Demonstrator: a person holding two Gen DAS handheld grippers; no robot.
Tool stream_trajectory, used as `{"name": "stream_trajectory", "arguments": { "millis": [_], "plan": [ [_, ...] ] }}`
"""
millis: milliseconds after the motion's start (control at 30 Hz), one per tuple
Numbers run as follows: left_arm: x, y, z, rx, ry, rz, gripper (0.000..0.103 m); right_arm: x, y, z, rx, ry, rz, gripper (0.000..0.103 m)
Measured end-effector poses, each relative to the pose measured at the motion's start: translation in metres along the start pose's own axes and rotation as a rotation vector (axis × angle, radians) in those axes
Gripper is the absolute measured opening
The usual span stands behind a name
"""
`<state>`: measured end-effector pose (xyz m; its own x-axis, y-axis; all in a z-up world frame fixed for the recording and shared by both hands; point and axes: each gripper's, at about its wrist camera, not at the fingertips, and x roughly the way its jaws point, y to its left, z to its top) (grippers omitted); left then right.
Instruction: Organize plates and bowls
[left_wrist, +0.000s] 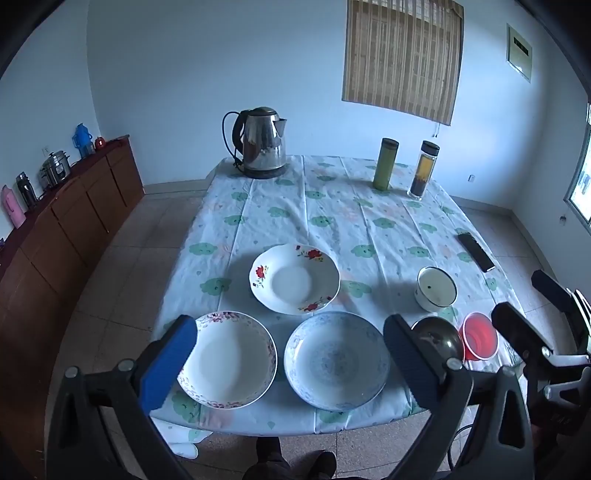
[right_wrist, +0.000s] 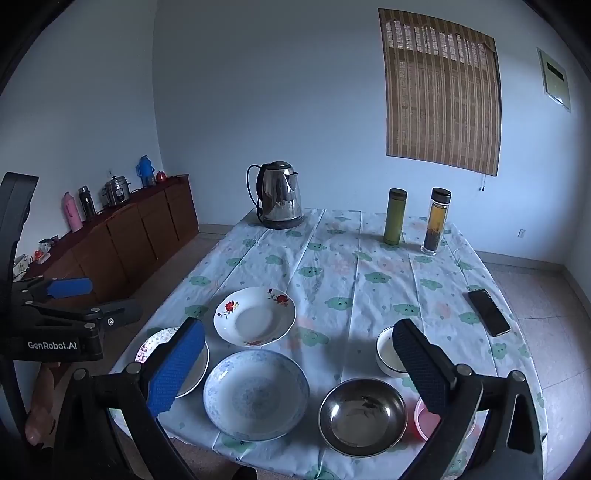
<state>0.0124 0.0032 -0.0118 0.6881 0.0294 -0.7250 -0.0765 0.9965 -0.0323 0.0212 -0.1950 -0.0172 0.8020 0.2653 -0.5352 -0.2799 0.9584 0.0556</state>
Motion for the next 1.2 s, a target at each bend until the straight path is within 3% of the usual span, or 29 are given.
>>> {"name": "stream_trajectory", "arguments": {
  "millis": [1200],
  "plan": [
    [0.005,0.011,-0.011,-0.024,0.022,-0.004,0.102,0.005,0.015,-0.004,-0.015,0.039,0.044,0.102]
  ]
}}
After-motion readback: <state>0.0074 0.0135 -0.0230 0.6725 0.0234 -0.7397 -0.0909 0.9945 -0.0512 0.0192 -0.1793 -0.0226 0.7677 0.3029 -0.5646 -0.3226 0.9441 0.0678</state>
